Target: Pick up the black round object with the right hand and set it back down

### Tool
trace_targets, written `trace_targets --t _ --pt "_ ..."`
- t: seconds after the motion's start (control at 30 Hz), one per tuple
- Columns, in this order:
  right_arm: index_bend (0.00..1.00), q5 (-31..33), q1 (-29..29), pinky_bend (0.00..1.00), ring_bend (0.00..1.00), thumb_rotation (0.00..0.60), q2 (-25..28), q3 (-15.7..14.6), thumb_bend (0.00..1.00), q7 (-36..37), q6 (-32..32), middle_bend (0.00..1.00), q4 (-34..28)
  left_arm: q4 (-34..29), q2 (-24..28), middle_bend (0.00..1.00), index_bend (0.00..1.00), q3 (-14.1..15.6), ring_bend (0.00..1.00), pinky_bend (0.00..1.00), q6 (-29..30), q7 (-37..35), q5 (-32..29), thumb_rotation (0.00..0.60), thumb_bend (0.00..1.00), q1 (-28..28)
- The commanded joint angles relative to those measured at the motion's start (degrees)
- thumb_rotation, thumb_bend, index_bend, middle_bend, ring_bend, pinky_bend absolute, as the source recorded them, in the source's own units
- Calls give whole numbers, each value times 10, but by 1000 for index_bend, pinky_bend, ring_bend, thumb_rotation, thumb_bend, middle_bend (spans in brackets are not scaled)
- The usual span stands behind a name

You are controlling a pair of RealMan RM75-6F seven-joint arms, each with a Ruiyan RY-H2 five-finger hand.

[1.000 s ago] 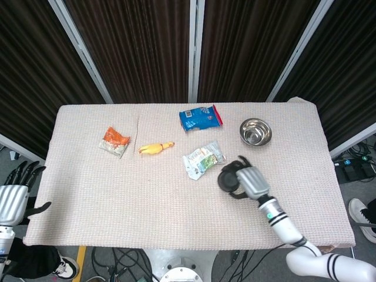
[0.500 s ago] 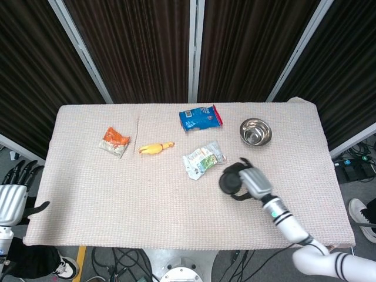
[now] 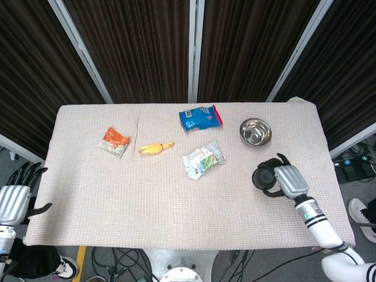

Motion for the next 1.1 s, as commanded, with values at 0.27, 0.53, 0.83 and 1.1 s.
trace_targets --t 0.27,0.53,0.83,1.1 --pt "506 -4 92 0 154 600 -185 35 204 -101 -45 525 8 -4 1 65 146 -1 0 128 0 6 -1 600 93 0" --pt "505 9 -28 0 153 600 -7 -1 203 -4 60 525 7 4 -9 65 146 1 0 128 -3 0 4 600 92 -4" --pt "505 -44 71 0 153 600 -128 14 204 -39 -30 524 -2 0 -4 65 146 3 0 128 4 3 4 600 92 2" --pt "505 -20 77 0 153 600 -155 36 204 -77 -3 525 -7 4 -6 65 147 5 0 128 -4 3 4 600 92 0"
